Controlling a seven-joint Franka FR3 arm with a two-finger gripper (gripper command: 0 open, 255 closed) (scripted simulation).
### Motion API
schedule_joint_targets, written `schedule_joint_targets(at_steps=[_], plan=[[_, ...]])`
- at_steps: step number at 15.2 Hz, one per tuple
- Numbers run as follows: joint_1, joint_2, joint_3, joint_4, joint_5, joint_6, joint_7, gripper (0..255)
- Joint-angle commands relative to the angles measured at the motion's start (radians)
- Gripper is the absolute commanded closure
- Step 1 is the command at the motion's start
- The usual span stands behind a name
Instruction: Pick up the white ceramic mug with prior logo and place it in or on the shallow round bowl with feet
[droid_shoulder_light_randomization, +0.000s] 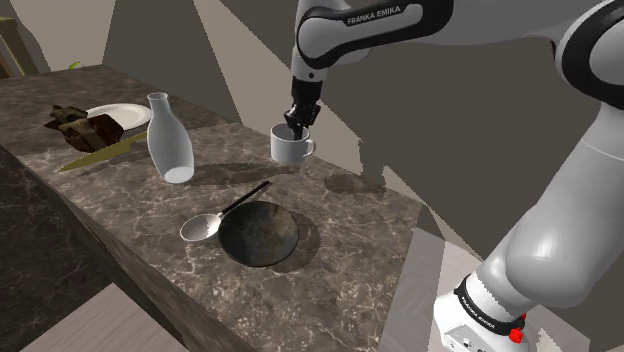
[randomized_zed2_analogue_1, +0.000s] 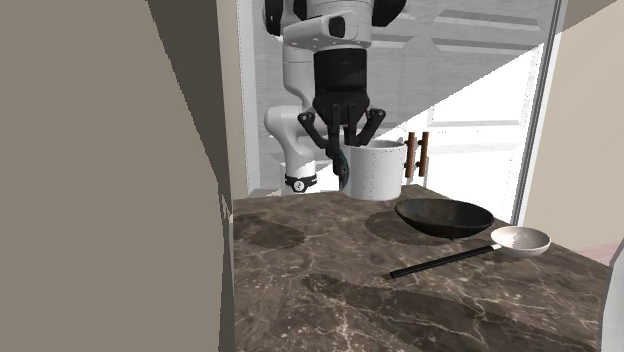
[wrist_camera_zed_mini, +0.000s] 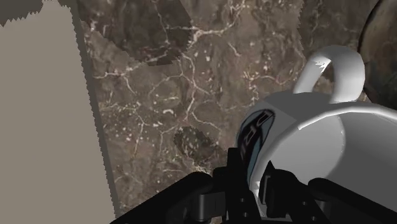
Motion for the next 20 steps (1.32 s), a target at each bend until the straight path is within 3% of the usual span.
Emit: schedule_joint_targets(at_steps=[1,15,20], plan=[[0.021,-0.036,0.018,-0.041,0.005,0.007,0.039,255],[0.171,-0.220,0.173,-0.240,0.058,0.043,0.319,255],[0.177,-0.208,0.182,-0.281,0.056,0.097,0.331,255]])
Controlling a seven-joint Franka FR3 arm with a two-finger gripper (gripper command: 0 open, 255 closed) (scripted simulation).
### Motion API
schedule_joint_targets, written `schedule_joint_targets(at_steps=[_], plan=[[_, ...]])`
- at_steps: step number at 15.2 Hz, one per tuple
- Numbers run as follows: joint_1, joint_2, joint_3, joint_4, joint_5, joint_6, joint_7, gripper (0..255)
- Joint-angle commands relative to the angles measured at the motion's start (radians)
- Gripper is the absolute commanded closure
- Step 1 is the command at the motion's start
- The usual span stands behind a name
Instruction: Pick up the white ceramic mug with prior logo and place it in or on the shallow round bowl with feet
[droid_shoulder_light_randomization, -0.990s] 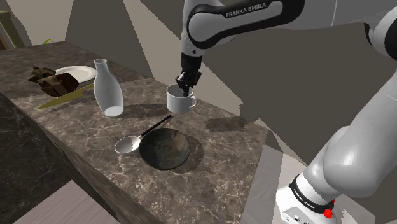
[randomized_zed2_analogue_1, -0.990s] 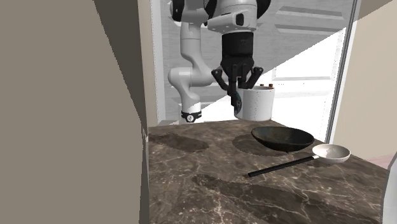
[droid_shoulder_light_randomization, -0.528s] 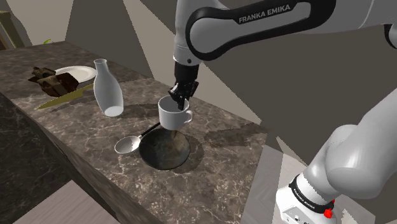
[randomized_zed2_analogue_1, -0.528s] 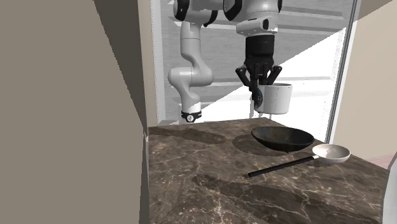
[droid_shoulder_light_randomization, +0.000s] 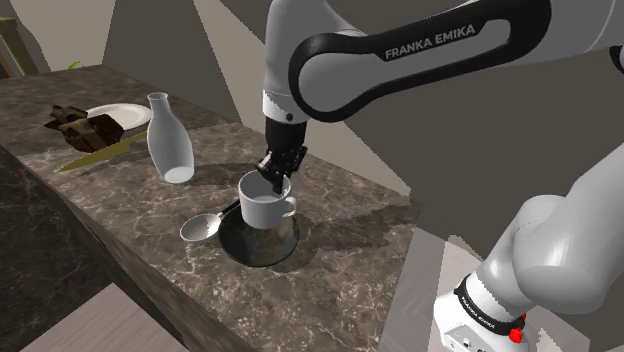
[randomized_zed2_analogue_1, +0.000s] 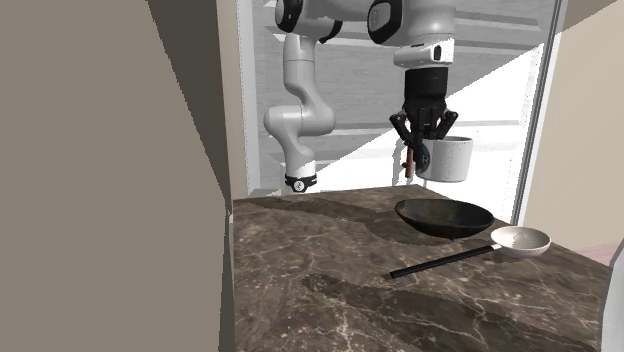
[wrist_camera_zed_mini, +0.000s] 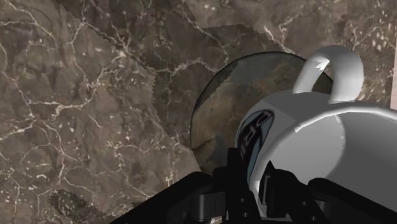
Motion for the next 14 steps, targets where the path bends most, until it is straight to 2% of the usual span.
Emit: schedule_joint_targets(at_steps=[1,11,14], plan=[[0.001,0.009,0.002,-0.017,-0.002,0.026,0.002,255],[0.003,0.070,0.008,-0.097,-0.019,0.164,0.011,255],[0.003,0.070,0.008,-0.097,-0.019,0.164,0.011,255]])
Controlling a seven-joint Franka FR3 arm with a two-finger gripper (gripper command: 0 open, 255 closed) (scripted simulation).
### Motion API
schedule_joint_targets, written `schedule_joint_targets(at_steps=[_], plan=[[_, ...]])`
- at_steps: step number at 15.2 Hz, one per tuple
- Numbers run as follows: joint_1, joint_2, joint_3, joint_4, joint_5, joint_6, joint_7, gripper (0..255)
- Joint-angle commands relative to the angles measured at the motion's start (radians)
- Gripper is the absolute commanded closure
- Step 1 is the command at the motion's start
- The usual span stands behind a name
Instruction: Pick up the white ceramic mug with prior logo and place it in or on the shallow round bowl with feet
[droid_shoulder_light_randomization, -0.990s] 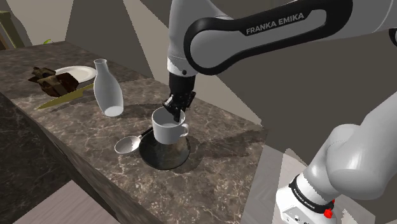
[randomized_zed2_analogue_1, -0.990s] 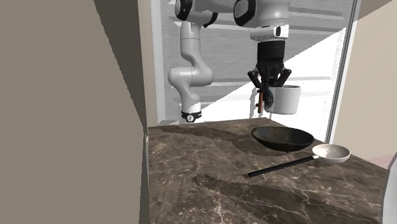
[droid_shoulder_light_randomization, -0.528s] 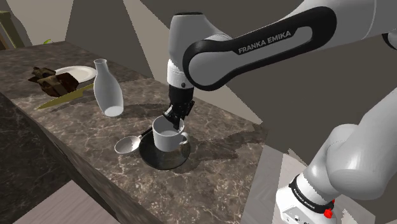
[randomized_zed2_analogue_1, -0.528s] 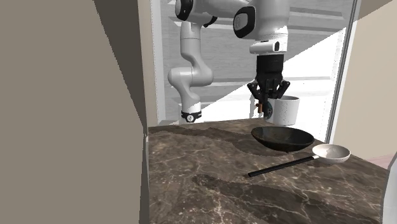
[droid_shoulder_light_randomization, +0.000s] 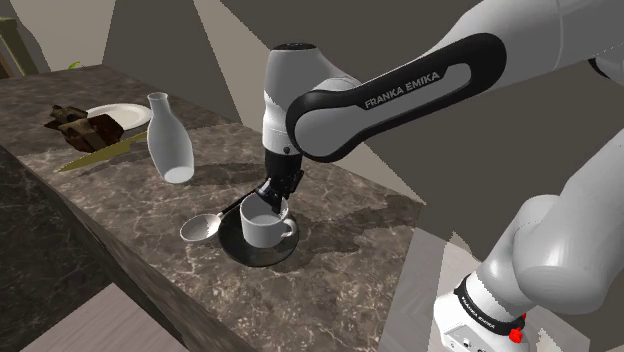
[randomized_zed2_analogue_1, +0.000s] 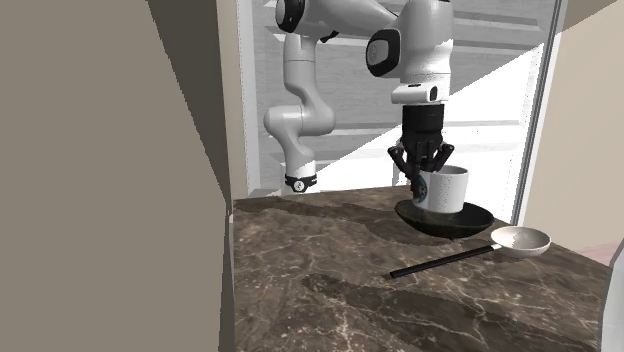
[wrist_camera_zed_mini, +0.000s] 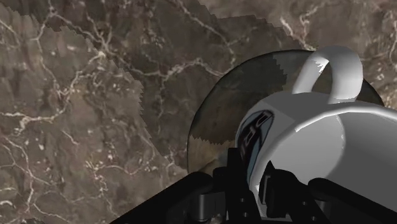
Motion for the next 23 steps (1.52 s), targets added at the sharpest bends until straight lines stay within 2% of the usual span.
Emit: schedule_joint_targets(at_steps=[1,5,6,11,15,23], plan=[[0.000,0.000,0.000,-0.001,0.000,0.002,0.000,255],[0.000,0.000,0.000,-0.001,0.000,0.002,0.000,255],[0.000,0.000,0.000,-0.001,0.000,0.002,0.000,0],[0.000,0.001,0.000,-0.001,0.000,0.002,0.000,0],[-0.005,-0.058,-0.008,0.070,0.016,-0.125,-0.013,0],[-0.005,-0.058,-0.008,0.070,0.016,-0.125,-0.013,0]])
